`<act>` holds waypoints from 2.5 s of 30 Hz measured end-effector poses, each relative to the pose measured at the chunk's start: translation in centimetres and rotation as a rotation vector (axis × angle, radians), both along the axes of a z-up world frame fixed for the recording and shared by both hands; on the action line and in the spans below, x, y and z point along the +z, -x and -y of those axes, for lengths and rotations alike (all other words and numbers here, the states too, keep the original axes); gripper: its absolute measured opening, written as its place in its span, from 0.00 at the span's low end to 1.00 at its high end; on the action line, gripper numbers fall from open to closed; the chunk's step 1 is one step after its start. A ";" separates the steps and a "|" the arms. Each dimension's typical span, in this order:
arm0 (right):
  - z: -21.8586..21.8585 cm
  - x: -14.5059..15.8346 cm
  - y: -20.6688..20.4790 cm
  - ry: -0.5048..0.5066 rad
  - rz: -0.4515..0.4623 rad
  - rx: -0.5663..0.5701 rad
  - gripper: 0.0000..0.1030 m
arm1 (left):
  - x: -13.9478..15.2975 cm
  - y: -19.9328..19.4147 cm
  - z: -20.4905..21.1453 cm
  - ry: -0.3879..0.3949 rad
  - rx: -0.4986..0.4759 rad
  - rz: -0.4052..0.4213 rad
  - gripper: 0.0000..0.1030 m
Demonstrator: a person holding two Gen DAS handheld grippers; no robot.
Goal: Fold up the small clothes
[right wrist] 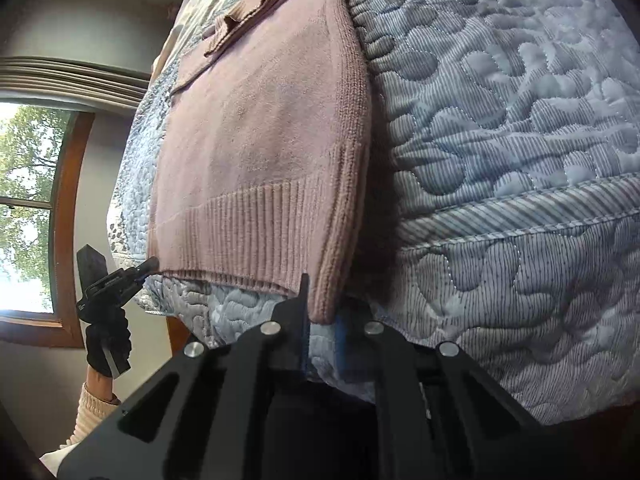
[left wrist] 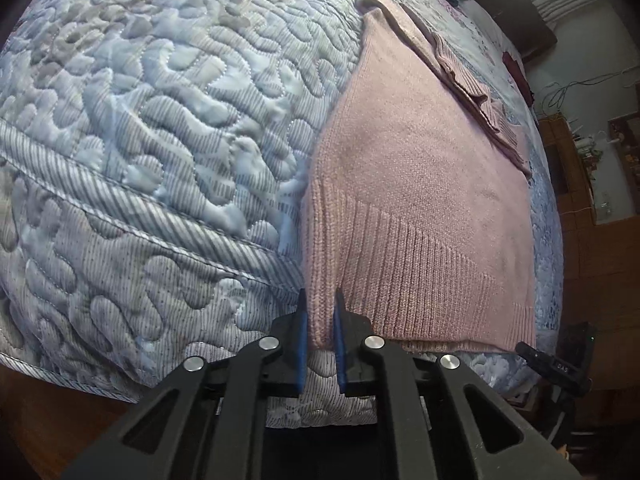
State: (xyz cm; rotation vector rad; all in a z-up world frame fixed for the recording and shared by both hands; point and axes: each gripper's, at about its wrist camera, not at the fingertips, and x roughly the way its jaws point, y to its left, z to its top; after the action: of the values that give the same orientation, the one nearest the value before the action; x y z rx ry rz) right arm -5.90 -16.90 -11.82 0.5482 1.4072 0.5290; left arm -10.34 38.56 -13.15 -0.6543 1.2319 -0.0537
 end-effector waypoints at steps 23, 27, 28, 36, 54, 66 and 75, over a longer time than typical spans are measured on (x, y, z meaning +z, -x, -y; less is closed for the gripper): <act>0.8 5.5 -18.1 -0.086 0.071 -0.118 0.08 | 4.1 -15.3 -3.6 0.004 0.034 0.249 0.10; 0.8 2.7 -21.2 -0.068 0.016 -0.132 0.08 | 2.1 -18.5 -3.5 -0.017 0.028 0.211 0.10; 0.7 2.2 -21.8 -0.057 0.009 -0.131 0.08 | 1.7 -19.1 -3.4 -0.026 0.023 0.202 0.10; 1.2 -0.4 -23.2 -0.054 -0.032 -0.138 0.16 | -0.1 -21.1 -4.1 0.012 0.033 0.152 0.14; 1.9 5.1 -19.7 0.113 0.151 -0.025 0.44 | 3.2 -22.3 0.1 -0.275 -0.284 0.254 0.45; -2.2 4.5 -20.6 0.178 0.189 0.083 0.44 | 0.6 -22.7 2.7 -0.414 -0.396 0.209 0.47; -4.0 4.3 -20.9 0.292 0.248 0.158 0.48 | 0.2 -22.0 4.0 -0.432 -0.439 0.225 0.23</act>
State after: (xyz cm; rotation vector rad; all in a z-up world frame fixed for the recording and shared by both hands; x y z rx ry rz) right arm 15.03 -12.93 -7.51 0.1316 1.2663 0.4881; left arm 11.66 34.55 -12.93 0.0051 1.1014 -0.2141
